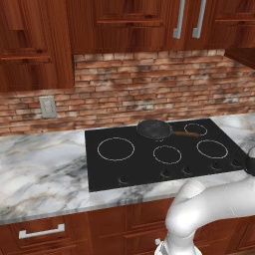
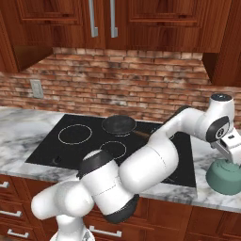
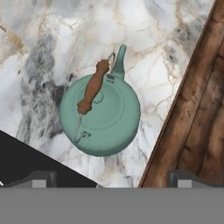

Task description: Pick the kettle from the counter and place it on a stove burner. Then turn the burner on.

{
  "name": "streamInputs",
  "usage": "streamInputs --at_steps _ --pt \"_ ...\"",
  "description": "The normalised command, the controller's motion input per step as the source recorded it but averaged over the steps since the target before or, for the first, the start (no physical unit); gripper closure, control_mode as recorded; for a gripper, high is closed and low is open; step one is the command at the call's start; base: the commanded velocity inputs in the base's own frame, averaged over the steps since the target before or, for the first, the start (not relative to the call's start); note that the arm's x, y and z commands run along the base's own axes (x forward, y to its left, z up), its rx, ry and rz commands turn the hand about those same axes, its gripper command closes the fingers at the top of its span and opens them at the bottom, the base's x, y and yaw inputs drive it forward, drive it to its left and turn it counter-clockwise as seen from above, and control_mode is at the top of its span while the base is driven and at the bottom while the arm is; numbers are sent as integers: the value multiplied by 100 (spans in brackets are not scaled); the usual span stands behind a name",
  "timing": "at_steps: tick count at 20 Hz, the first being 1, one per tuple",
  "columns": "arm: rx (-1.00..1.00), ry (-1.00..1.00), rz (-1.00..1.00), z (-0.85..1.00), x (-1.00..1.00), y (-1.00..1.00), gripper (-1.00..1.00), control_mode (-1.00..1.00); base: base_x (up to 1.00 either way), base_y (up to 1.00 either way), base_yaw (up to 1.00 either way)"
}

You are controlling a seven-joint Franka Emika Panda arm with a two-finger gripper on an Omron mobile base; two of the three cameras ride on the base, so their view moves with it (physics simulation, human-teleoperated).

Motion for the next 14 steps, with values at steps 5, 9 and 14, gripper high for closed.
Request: streamInputs --at_steps 5,9,14 --pt "0 0 0 -13 26 -16 -100 -100 0 0 0" --pt "0 0 0 -18 20 -19 -100 -100 0 0 0" --pt "-1 0 0 -34 20 -13 -100 -100 0 0 0"
